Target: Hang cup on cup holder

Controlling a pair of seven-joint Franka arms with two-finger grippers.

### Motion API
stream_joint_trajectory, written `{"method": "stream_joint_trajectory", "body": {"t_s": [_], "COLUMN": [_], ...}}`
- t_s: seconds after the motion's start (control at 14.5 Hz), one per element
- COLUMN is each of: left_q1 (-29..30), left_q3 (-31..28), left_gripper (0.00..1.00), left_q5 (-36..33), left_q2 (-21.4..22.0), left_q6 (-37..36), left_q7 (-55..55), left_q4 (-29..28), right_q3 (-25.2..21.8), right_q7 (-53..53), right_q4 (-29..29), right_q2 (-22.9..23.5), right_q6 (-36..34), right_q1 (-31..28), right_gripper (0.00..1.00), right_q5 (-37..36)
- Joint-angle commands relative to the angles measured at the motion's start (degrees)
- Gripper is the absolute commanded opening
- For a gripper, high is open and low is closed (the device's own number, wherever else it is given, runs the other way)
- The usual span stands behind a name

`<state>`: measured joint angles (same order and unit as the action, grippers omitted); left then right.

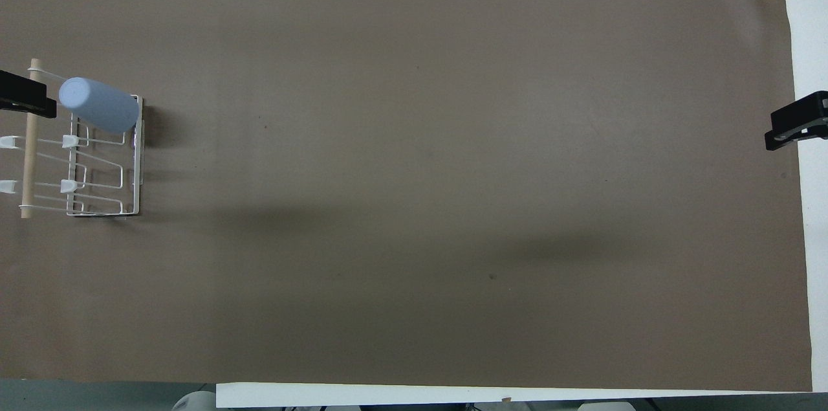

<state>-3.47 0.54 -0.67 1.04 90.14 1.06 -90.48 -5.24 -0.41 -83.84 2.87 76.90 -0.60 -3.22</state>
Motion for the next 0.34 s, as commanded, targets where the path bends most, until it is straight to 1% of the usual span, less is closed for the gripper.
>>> {"method": "stream_joint_trajectory", "body": {"t_s": [0.0, 0.28], "left_q1": [0.5, 0.5], "left_q3": [0.1, 0.1], "left_gripper": [1.0, 1.0], "left_q5": [0.4, 0.4], "left_q2": [1.8, 1.9], "left_q6": [-0.1, -0.2], "left_q7": [-0.4, -0.4], "left_q4": [-2.0, -2.0], "right_q3": [0.1, 0.1], "right_q7": [-1.1, -1.1], "right_q4": [-1.2, -1.2], "right_q2": [-1.1, -1.1], "right_q6": [0.0, 0.0], "right_q1": [-0.2, -0.2], "right_gripper": [0.99, 0.99], "right_q5": [0.0, 0.0]}}
